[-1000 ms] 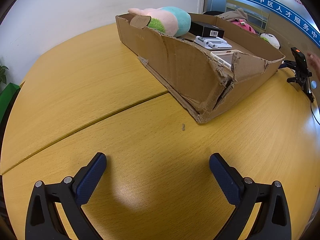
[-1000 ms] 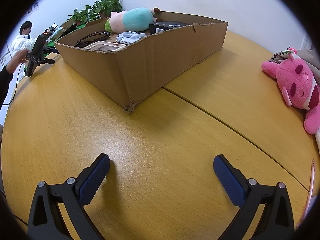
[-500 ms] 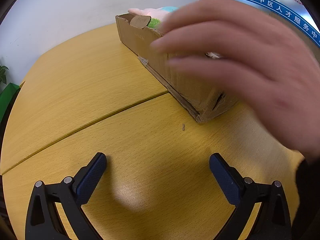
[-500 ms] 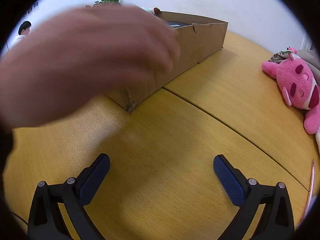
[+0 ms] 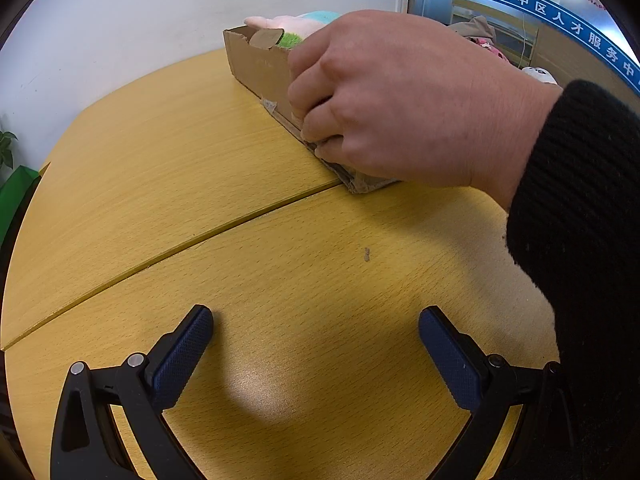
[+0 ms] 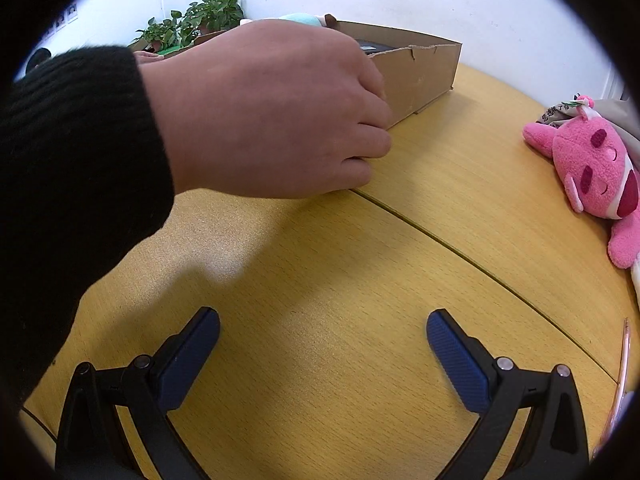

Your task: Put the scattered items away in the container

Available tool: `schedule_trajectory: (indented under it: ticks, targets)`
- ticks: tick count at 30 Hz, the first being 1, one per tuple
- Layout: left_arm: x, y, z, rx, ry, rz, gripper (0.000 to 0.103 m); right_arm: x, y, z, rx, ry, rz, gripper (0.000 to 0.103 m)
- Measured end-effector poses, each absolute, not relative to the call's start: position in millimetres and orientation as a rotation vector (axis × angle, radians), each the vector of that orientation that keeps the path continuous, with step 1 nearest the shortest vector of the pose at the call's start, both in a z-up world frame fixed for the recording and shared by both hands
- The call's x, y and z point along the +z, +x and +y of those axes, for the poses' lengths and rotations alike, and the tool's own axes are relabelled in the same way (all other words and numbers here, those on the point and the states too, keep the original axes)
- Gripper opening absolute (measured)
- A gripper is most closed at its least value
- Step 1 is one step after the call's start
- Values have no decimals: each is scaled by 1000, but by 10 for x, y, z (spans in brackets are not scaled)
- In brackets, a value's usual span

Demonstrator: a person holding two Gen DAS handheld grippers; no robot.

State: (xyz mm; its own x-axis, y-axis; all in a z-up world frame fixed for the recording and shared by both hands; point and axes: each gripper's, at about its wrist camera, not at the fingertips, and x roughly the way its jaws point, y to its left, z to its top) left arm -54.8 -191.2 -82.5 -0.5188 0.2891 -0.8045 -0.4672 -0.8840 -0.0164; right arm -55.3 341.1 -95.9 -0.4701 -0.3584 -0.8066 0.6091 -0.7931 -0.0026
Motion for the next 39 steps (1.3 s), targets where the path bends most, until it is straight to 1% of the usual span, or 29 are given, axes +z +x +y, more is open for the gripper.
schedule_trajectory:
  ticks: [39]
  targets:
    - [-827,-616,-1957,2396,-1216,280,103,-967,-528,3426,-2222,1124,412,103]
